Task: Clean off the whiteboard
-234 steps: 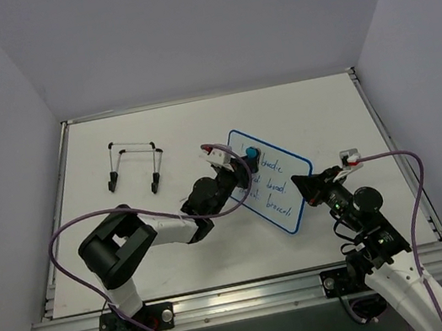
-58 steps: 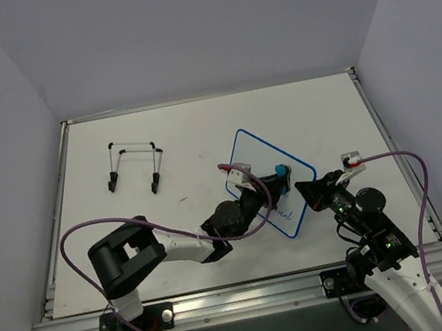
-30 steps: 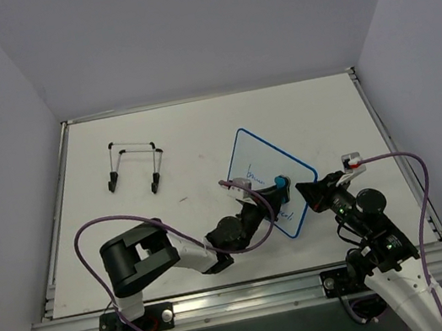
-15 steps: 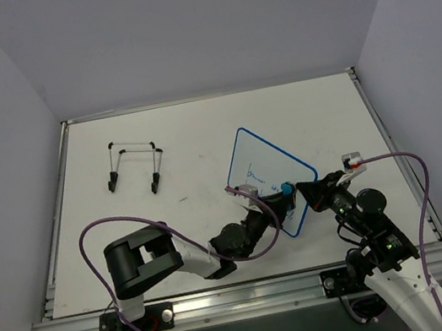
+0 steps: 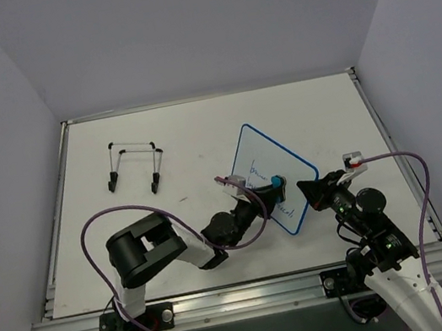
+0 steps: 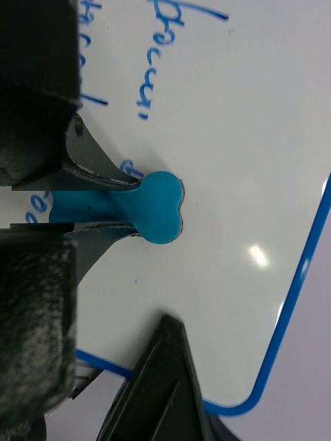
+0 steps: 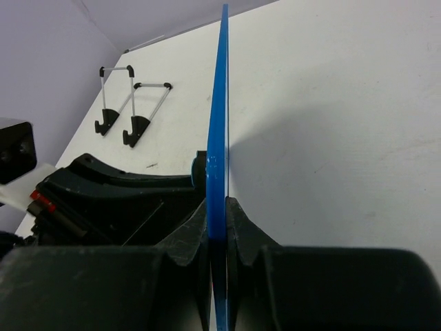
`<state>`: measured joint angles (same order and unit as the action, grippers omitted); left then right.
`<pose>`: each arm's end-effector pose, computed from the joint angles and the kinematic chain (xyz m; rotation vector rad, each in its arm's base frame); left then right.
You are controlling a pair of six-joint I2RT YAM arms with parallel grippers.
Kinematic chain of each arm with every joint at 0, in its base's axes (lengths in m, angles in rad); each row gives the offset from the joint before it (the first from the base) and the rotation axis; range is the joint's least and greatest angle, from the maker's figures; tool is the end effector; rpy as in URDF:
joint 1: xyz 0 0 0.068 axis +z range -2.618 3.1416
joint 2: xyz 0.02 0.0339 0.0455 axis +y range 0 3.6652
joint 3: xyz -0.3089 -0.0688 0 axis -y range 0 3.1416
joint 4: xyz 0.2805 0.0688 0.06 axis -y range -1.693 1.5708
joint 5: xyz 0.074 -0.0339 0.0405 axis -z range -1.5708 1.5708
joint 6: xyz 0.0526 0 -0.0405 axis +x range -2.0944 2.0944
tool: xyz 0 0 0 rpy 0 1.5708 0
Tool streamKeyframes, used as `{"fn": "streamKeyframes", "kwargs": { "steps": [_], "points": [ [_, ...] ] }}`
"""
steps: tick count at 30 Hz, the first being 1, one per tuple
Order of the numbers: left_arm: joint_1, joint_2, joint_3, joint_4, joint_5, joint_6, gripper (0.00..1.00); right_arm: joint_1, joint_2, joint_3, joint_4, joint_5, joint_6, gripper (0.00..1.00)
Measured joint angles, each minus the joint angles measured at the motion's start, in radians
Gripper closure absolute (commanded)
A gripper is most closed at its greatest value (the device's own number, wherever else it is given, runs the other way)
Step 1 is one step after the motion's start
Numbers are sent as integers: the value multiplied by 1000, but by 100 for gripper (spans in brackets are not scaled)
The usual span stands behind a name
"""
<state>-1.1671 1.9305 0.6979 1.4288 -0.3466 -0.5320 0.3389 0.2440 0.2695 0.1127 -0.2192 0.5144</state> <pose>0.1734 -0.3604 0.1820 0.1598 1.4820 -1.1653 0.1125 0.0518 0.2725 -0.0567 1.4918 0.8524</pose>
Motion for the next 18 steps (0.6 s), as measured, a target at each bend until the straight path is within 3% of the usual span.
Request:
{"fn": "streamKeyframes", "kwargs": {
  "steps": [18],
  "points": [
    [279, 96, 59, -97, 145, -7, 98, -4, 34, 37, -2, -11, -14, 100]
  ]
}}
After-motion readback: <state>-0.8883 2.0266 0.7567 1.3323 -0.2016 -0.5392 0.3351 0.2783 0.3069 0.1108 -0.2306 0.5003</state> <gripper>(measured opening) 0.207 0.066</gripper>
